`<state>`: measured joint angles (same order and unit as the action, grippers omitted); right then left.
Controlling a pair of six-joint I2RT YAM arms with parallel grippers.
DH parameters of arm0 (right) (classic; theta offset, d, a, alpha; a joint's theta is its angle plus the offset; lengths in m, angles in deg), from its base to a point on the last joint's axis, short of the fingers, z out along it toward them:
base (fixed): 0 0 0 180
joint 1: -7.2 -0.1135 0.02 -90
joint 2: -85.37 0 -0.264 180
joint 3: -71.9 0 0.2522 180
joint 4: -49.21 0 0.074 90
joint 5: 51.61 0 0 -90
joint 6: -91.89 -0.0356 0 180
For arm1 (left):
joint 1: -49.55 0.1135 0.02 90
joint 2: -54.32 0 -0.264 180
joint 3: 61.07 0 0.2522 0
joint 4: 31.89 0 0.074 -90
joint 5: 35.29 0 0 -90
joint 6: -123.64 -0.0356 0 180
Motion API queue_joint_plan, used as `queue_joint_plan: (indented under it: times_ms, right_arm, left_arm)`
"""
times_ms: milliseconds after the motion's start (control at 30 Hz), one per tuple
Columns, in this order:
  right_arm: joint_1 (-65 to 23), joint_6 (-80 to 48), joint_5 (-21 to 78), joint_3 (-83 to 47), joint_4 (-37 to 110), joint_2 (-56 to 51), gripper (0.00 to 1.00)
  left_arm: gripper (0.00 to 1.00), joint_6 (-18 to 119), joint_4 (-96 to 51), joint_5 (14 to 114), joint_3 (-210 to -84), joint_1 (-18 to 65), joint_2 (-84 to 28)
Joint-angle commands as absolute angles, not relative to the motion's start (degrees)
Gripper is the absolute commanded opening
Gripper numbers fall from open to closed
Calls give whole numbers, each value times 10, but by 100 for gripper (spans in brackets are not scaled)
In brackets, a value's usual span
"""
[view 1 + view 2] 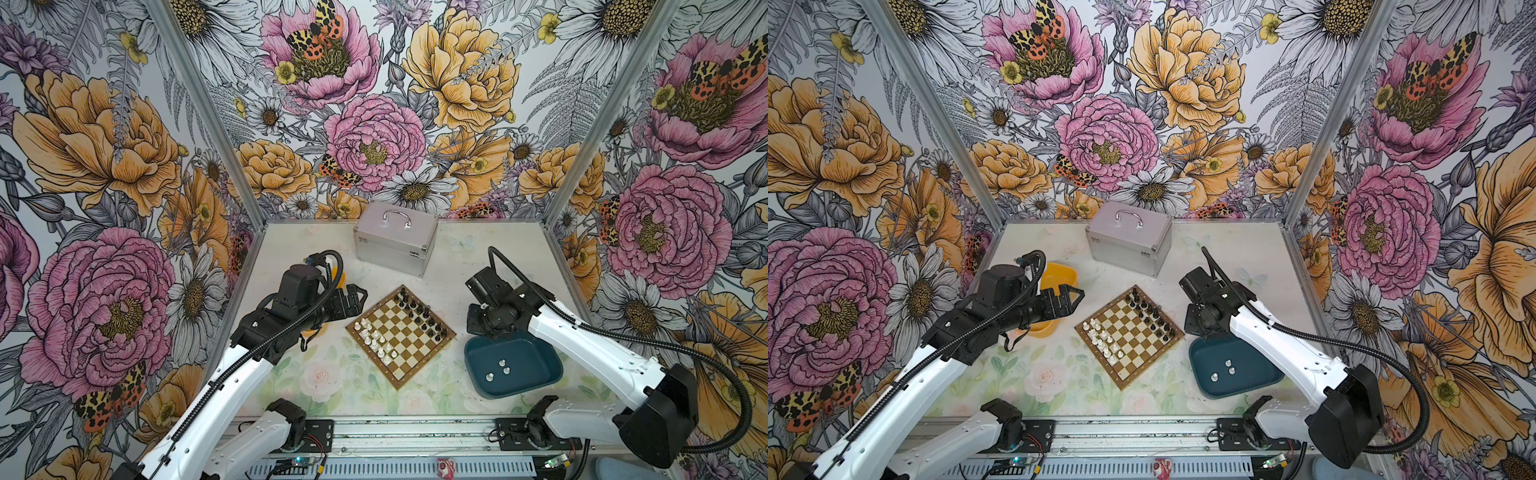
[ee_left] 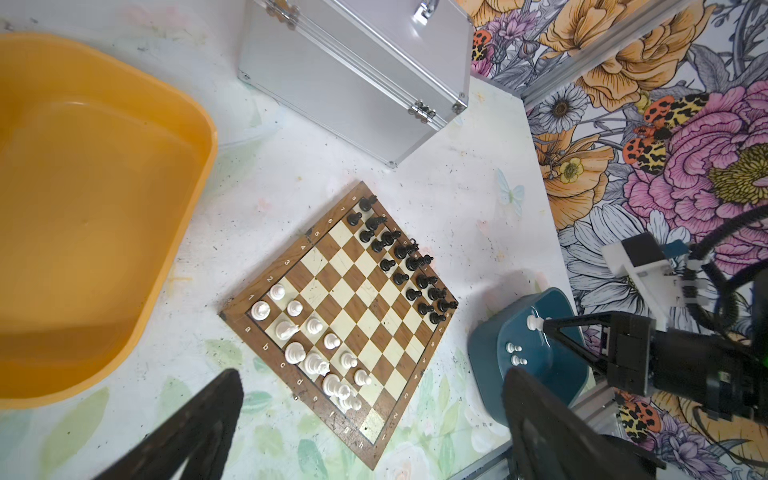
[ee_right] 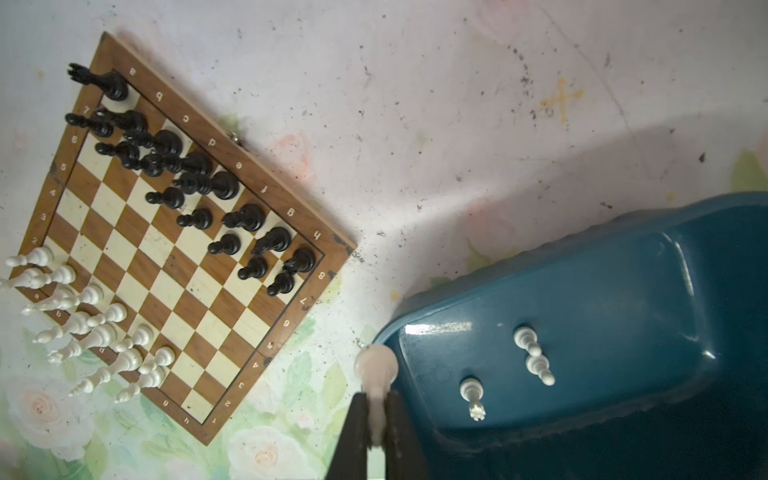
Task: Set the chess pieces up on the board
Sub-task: 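Lift the white piece and carry it over the board, then lower the white piece toward a square beside the white pawns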
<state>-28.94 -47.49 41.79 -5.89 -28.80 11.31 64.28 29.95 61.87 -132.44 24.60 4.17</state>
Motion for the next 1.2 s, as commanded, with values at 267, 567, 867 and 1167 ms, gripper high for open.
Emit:
queue_joint_plan:
  times_ms: [267,567,867,1167]
  right_arm:
    - [-454,-499,428,-199,-295,-59,0]
    - [-541,-514,397,-284,-255,-183,0]
    - [-571,-519,377,-305,-231,-243,0]
    - [-581,-526,362,-304,-214,-272,0]
  left_arm:
    - [99,641,360,658,-1273,293,149]
    - [99,645,418,658,-1264,300,212]
    - [99,640,457,665,-1273,304,237]
    - [99,632,463,672,-1283,305,235]
